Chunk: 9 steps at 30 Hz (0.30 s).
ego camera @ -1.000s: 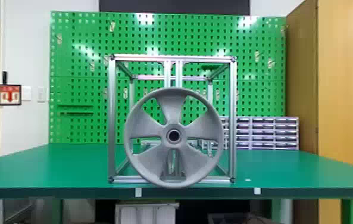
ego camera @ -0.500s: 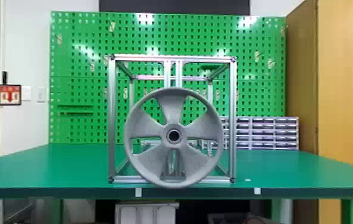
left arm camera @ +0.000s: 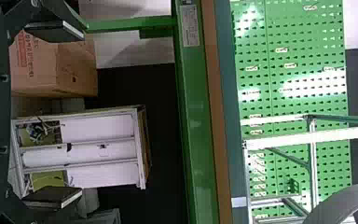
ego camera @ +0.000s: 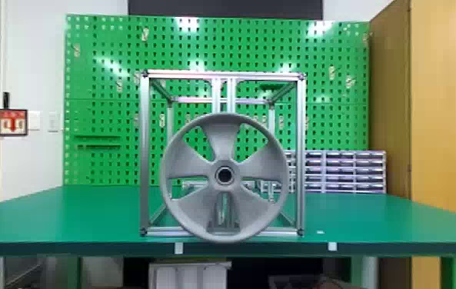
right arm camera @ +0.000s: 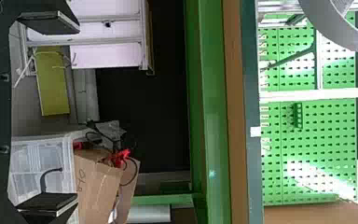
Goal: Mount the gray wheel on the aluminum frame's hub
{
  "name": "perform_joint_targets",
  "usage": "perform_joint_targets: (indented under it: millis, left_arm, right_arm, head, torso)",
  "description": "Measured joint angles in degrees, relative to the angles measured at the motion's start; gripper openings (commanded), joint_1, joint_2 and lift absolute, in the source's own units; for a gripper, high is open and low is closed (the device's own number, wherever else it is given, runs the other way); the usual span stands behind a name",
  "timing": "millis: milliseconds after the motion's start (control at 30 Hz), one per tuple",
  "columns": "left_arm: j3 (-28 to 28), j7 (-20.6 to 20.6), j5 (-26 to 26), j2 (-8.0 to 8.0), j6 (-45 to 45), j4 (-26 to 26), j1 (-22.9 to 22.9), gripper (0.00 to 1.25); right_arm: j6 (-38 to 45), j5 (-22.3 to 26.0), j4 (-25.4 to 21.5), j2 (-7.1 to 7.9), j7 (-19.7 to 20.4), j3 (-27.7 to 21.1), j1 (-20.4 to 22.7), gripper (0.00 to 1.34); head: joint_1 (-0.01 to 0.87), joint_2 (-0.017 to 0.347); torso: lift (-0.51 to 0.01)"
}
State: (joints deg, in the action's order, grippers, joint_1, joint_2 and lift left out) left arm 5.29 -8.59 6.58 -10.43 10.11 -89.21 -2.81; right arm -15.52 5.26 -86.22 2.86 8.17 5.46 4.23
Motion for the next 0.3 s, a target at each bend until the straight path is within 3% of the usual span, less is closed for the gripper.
perform_joint_targets:
  millis: [300]
  left_arm:
    - [-0.14, -0.02, 0.10, 0.06, 0.09, 0.00, 0.15, 1.13]
  right_arm:
    - [0.12, 0.40, 0.00, -0.05, 0.00, 0.08, 0.02, 1.29]
  head:
    - [-0.005, 0.006]
  torso:
    - [-0.499]
